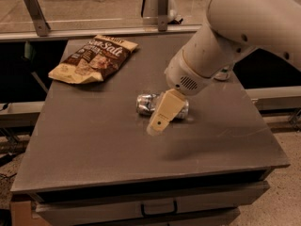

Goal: Knock redbull can over

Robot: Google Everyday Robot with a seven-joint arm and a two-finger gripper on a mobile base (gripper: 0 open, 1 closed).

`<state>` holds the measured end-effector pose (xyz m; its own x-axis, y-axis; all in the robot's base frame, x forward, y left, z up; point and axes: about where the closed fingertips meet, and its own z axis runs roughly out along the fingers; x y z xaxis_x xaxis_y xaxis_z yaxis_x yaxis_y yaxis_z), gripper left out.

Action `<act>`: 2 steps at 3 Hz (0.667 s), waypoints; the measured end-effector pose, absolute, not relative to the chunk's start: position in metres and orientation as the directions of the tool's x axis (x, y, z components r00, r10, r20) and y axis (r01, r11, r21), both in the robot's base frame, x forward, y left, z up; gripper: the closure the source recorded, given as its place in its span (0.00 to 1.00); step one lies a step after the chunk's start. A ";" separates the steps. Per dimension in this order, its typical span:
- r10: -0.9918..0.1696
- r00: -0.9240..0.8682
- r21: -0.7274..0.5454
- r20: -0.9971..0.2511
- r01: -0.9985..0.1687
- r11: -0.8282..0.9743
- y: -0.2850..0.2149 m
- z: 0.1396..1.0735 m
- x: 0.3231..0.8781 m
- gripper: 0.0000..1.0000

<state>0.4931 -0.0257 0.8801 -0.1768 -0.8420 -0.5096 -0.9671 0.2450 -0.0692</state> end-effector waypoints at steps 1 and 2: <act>-0.798 -0.165 -0.072 -0.579 -0.965 0.251 -0.038 0.891 0.484 0.00; -0.731 -0.146 -0.081 -0.667 -0.961 0.266 -0.079 0.911 0.464 0.00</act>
Offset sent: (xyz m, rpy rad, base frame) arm -0.0548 -0.1164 0.0563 0.3236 -0.1205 -0.0117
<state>0.4638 -0.0787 0.9106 -0.1458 -0.7306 -0.6670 -0.9607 0.2657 -0.0811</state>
